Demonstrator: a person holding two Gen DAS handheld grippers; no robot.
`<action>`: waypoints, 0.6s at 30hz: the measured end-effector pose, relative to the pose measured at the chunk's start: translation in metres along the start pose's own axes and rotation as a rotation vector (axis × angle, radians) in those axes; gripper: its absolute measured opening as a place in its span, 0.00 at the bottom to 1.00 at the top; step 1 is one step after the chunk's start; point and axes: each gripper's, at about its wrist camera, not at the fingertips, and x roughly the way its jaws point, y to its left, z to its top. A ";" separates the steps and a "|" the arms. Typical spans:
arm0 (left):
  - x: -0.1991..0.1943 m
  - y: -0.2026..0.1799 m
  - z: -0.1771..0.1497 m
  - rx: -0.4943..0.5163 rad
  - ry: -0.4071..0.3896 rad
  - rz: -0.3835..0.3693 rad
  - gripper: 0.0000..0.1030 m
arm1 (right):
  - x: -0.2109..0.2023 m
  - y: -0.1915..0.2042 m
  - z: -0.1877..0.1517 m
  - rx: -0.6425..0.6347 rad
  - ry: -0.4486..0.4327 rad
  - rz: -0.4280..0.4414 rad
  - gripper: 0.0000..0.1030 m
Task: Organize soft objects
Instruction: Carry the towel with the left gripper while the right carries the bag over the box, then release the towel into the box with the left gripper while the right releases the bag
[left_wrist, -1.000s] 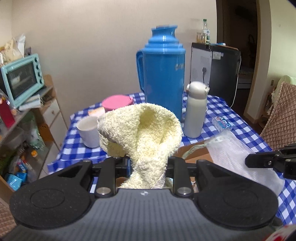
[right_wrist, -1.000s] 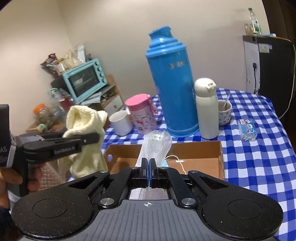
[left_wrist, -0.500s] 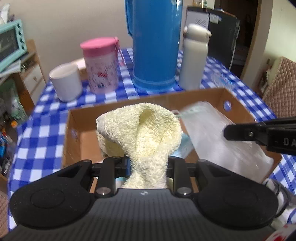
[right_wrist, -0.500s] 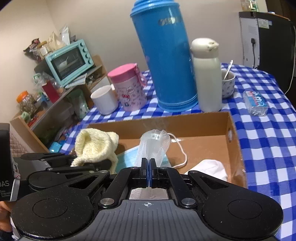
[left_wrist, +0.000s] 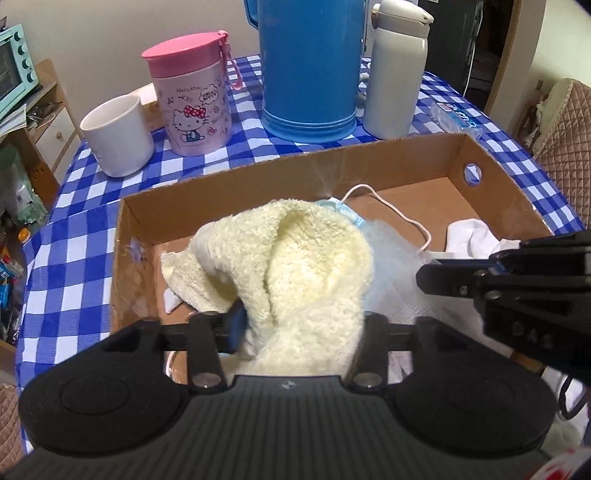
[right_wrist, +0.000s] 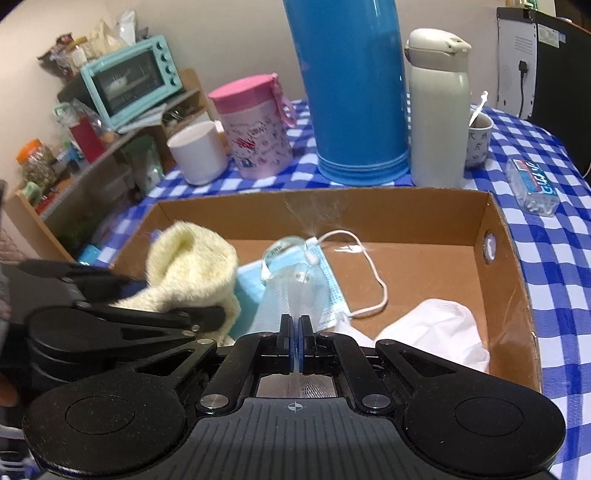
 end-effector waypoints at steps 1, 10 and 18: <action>-0.003 0.001 0.000 -0.001 -0.007 -0.001 0.48 | 0.000 0.001 0.000 -0.007 0.003 -0.011 0.09; -0.042 0.007 -0.001 -0.011 -0.070 -0.001 0.55 | -0.025 0.001 -0.004 -0.021 -0.029 -0.019 0.58; -0.080 0.004 -0.012 -0.035 -0.084 -0.007 0.55 | -0.058 0.001 -0.009 0.027 -0.036 -0.035 0.59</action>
